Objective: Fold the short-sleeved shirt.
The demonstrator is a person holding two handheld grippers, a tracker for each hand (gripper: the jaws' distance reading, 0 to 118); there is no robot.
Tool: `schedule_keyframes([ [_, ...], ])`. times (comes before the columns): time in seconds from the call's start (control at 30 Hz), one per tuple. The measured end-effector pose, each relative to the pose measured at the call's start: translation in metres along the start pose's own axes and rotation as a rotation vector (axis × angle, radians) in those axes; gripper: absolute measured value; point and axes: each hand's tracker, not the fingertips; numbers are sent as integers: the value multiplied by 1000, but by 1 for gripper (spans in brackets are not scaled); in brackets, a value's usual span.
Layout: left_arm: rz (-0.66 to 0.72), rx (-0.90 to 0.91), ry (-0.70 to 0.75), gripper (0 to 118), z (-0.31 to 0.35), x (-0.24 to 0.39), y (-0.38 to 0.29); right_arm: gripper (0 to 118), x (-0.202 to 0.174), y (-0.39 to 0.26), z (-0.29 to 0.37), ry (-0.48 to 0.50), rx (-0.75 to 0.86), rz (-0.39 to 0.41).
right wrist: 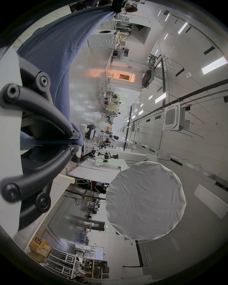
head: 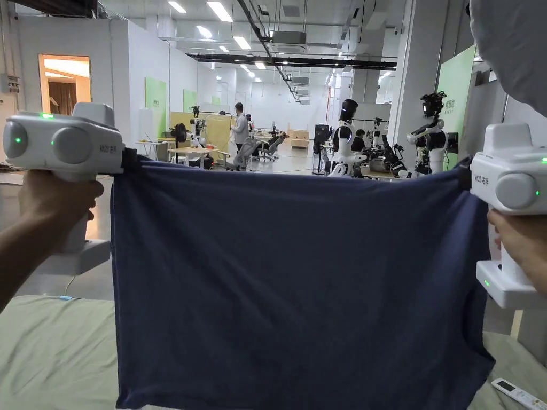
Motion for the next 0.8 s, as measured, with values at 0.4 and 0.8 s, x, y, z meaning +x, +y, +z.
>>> schedule_keyframes([
  [0.4,-2,-17,6,2,-30,-8,-36,6,-11,-36,-12,13,16,26],
  [0.8,34,-93,-40,2,19,-14,-158,6,-24,-151,59,70,-130,38],
])
